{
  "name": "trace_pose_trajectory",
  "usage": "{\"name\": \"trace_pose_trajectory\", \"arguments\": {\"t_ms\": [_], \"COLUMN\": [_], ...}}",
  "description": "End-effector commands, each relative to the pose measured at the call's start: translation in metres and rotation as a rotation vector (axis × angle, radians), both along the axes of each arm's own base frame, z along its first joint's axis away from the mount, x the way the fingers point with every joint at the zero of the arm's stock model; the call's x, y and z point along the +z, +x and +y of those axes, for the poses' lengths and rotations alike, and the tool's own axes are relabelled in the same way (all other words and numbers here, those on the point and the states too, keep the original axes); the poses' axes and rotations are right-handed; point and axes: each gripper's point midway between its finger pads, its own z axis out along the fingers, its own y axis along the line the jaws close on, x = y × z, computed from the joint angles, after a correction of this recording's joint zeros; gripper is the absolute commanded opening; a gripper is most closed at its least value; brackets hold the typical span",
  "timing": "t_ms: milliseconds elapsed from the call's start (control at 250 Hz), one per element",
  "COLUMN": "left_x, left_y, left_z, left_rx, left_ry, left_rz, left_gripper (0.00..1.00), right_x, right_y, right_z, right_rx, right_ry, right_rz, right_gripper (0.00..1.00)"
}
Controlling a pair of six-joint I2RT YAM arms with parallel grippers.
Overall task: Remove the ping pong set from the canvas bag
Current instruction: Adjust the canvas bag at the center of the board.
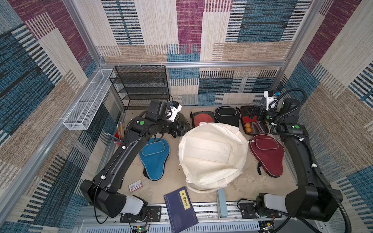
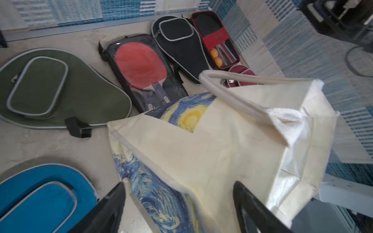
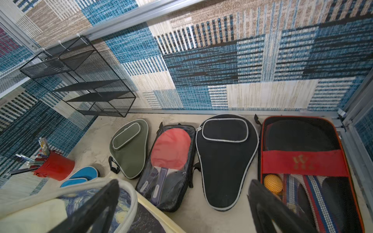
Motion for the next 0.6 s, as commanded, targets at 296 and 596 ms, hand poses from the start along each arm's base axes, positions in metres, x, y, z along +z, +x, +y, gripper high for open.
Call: {"name": "trace_pose_trajectory", "arguments": {"t_ms": [296,596], "left_x": [-0.004,-0.009], "left_y": [-0.031,-0.024], "left_z": [-0.034,-0.038], "left_rx": [-0.190,-0.185], "left_ry": [-0.084,-0.059], "left_rz": [0.021,0.018], "left_gripper": [0.62,0.61], "right_x": [0.004,-0.023], "right_y": [-0.084,-0.158], "right_z": [0.061,0.089], "right_rx": [0.225,0.324], "right_ry": [0.006,-0.059], "right_rz": [-0.010,0.060], "right_gripper": [0.99,0.99]}}
